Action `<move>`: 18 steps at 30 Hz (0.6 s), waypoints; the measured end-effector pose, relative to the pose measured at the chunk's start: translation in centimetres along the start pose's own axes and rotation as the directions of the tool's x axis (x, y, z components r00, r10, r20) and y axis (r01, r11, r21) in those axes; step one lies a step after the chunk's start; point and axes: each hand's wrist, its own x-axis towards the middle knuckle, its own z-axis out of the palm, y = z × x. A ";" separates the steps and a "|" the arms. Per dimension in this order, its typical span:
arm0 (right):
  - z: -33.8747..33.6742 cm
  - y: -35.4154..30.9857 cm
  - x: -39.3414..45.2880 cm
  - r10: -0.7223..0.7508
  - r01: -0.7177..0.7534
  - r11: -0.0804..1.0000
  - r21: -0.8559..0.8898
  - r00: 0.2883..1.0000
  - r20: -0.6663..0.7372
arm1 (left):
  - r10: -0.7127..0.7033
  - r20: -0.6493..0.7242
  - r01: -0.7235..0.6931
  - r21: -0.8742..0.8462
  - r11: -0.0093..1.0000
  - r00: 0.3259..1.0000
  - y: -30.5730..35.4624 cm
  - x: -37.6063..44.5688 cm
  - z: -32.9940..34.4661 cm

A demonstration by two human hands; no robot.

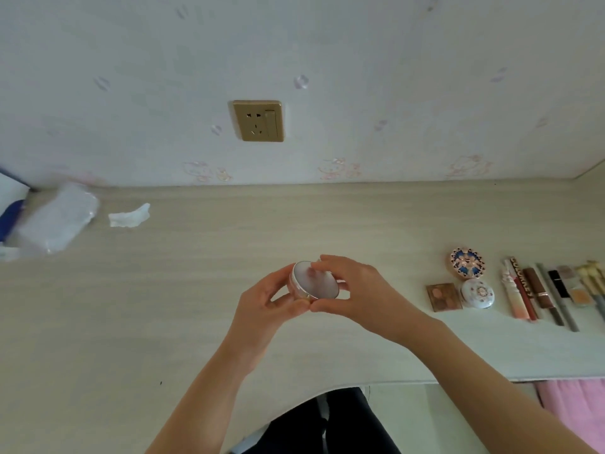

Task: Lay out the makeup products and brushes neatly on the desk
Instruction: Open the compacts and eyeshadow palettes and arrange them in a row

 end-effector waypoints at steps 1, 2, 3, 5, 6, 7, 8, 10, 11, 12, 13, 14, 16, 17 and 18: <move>0.2 -0.2 0.0 -0.004 0.004 1.000 -0.001 1.000 -0.006 | -0.001 0.007 0.001 0.008 1.000 1.000 0.0 0.0 -0.2; 0.3 -0.4 -0.1 -0.011 0.011 1.000 -0.009 1.000 -0.010 | -0.005 0.015 0.005 0.021 1.000 1.000 0.0 0.0 -0.4; 0.4 -0.6 -0.1 -0.021 0.020 0.999 -0.026 1.000 -0.013 | -0.011 0.026 0.010 0.041 0.999 1.000 -0.1 0.1 -0.6; 0.5 -0.6 0.2 -0.043 0.041 0.997 -0.070 0.999 -0.018 | -0.014 0.044 0.010 0.084 0.996 0.999 -0.1 0.4 -0.7; 0.5 -0.4 0.4 -0.049 0.047 0.995 -0.093 0.999 -0.016 | -0.008 0.047 0.003 0.099 0.995 0.999 -0.3 0.6 -0.6; 0.5 -0.2 0.8 -0.054 0.053 0.992 -0.115 0.999 -0.008 | 0.006 0.043 -0.010 0.110 0.994 0.999 -0.5 0.9 -0.6; 0.5 0.0 1.0 -0.059 0.059 0.989 -0.134 0.998 0.005 | 0.020 0.036 -0.024 0.122 0.992 0.999 -0.7 1.1 -0.6; 0.8 0.9 1.7 -0.079 0.083 0.981 -0.177 0.996 0.027 | 0.053 0.021 -0.055 0.139 0.989 0.998 -1.5 1.9 -0.5; 0.9 1.3 2.0 -0.086 0.090 0.976 -0.200 0.996 0.031 | 0.064 0.017 -0.066 0.146 0.987 0.998 -2.0 2.3 -0.6; 1.2 2.0 2.4 -0.092 0.097 0.970 -0.221 0.995 0.030 | 0.069 0.011 -0.070 0.148 0.986 0.998 -2.8 2.9 -0.6; 1.5 2.6 2.7 -0.101 0.105 0.965 -0.239 0.994 0.027 | 0.075 0.005 -0.075 0.150 0.986 0.997 -3.6 3.4 -0.7; 1.9 3.2 3.0 -0.110 0.114 0.961 -0.252 0.994 0.027 | 0.086 0.000 -0.085 0.152 0.985 0.996 -4.3 3.9 -0.8; 2.6 4.6 3.7 -0.136 0.138 0.951 -0.275 0.990 0.027 | 0.112 -0.008 -0.109 0.161 0.981 0.994 -5.9 5.0 -1.1; 3.0 5.2 4.0 -0.152 0.153 0.945 -0.290 0.988 0.027 | 0.123 -0.008 -0.120 0.164 0.979 0.992 -6.7 5.6 -1.3; 3.3 5.9 4.4 -0.169 0.169 0.937 -0.306 0.985 0.026 | 0.136 -0.005 -0.133 0.164 0.977 0.991 -7.4 6.0 -1.5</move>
